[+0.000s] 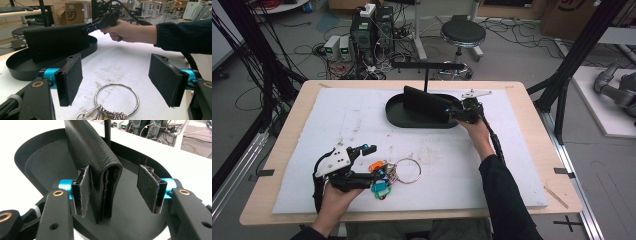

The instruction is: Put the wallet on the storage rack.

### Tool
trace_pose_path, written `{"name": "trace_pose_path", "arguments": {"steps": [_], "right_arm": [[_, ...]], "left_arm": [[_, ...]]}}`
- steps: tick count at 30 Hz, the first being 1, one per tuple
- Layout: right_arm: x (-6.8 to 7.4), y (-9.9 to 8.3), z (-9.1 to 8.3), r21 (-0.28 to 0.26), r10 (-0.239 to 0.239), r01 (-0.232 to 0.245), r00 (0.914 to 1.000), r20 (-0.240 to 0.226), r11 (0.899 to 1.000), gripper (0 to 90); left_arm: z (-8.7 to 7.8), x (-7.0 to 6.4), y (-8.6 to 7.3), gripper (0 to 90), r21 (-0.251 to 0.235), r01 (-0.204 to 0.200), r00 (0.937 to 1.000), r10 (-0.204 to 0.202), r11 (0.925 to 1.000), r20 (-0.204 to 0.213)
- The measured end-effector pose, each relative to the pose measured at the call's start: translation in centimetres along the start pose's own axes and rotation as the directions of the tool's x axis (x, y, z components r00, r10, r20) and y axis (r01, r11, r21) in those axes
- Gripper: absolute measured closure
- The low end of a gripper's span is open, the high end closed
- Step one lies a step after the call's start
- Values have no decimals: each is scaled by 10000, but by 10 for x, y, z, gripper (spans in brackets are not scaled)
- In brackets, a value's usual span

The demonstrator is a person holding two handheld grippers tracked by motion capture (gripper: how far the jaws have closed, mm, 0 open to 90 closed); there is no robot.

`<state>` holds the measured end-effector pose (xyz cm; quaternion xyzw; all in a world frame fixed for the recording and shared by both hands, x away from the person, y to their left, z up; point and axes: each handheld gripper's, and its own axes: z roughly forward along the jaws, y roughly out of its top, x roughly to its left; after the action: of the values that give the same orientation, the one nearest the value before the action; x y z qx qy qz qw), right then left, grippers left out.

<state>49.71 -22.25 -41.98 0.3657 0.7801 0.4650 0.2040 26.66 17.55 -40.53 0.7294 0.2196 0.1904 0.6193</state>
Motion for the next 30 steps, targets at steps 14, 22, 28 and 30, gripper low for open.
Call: {"name": "trace_pose_path", "arguments": {"steps": [14,22,28,30], "right_arm": [[0,3,-37,-734,144,-124,9995,267,9972,394],[7,-7,-95,-1415,124,-144,9998,-151,9898,356],[13,-24,-138,-1674,-20,33,10000,84,9859,301],[17,-30,-152,-1742,-108,121,9999,84,9846,290]], "left_arm": [[3,3,-4,272,137,84,9999,-83,9999,-86],[4,10,-7,272,378,-53,9989,71,9993,-464],[-3,16,-6,269,423,-143,9950,184,9990,-981],[-6,18,-5,269,356,-144,9927,186,9993,-1195]]}}
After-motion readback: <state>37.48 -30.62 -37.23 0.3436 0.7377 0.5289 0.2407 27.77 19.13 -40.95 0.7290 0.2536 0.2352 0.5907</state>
